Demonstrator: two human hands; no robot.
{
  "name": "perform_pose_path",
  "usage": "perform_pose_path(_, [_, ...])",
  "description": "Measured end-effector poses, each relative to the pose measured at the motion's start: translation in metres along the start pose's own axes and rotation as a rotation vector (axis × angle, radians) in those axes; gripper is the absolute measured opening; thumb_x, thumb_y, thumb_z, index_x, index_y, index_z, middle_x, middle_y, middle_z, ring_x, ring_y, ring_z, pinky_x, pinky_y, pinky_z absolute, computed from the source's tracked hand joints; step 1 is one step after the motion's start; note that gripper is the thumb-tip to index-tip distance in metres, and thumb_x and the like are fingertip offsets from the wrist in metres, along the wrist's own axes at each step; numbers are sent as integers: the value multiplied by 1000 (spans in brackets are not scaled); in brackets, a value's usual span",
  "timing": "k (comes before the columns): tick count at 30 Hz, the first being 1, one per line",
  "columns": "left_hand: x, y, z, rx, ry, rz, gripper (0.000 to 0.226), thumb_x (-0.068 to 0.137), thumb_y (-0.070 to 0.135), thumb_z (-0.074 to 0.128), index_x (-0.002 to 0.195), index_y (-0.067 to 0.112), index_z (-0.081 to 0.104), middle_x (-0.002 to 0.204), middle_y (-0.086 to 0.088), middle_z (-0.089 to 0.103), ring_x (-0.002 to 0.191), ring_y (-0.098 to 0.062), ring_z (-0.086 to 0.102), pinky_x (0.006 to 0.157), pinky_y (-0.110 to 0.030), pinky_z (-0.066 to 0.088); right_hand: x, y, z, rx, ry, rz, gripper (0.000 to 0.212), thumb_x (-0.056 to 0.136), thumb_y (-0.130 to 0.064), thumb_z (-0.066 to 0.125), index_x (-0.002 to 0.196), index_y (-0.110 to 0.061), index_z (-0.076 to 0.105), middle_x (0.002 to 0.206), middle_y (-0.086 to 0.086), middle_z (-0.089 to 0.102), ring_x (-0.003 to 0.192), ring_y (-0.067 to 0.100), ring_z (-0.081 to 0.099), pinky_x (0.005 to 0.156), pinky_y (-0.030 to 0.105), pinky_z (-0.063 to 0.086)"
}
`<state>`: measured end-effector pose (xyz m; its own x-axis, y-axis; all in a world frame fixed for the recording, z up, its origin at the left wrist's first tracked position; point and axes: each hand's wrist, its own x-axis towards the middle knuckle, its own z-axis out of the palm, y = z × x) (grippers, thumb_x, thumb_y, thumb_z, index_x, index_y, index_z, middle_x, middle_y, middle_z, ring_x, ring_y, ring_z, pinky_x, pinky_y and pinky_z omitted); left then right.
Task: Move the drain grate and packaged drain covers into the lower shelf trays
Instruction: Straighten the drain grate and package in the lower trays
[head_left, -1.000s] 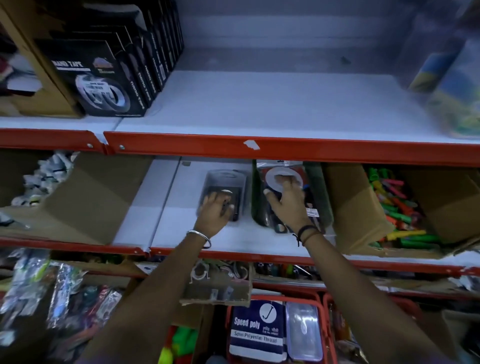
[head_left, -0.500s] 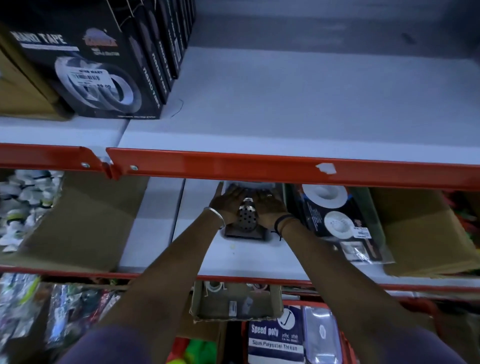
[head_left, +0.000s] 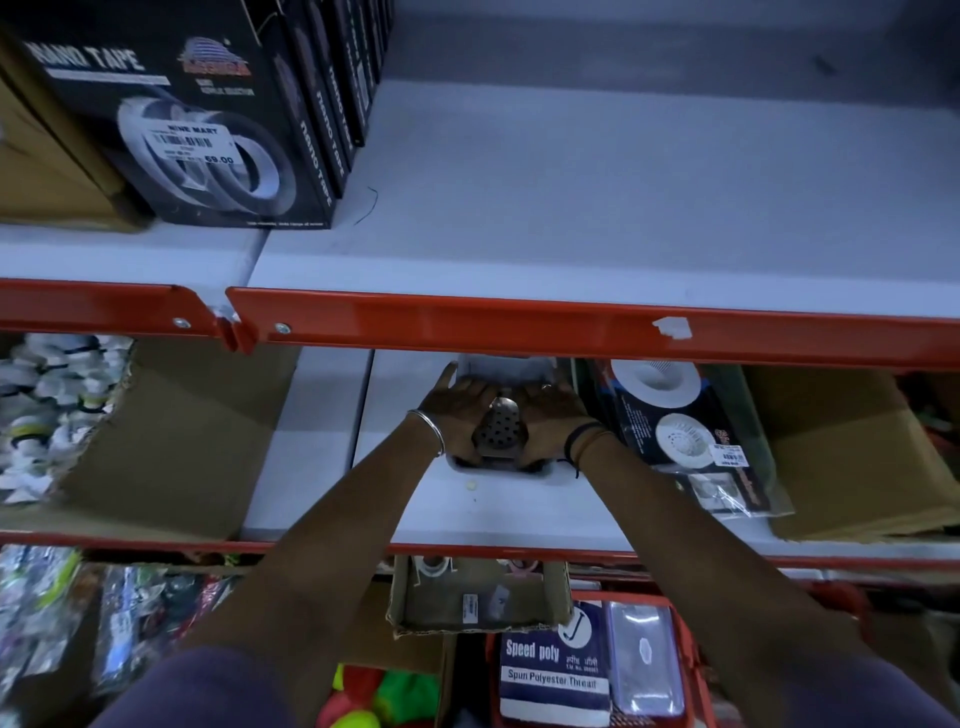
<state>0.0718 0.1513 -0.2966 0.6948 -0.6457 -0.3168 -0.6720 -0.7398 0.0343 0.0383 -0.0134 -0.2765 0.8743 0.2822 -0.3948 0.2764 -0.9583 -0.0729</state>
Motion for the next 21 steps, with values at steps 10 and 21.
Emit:
perform_pose_path(10, [7,3,8,66,2,-35,98,64,47,74,142,8,28,147,-12,35,141,-28,24,117,-53,-4,15,0,10,-237,-23,46,107,55,-66,73,139,-9,39,145,9,45,141,28,30,117,50,-10])
perform_pose_path(21, [-13,13,-53,-497,276,-299,77,71,48,67,136,17,41,141,-12,48,133,-29,39,115,-46,24,-31,21,-25,523,279,81,75,72,-71,57,131,-26,47,124,5,62,112,25,58,91,31,45])
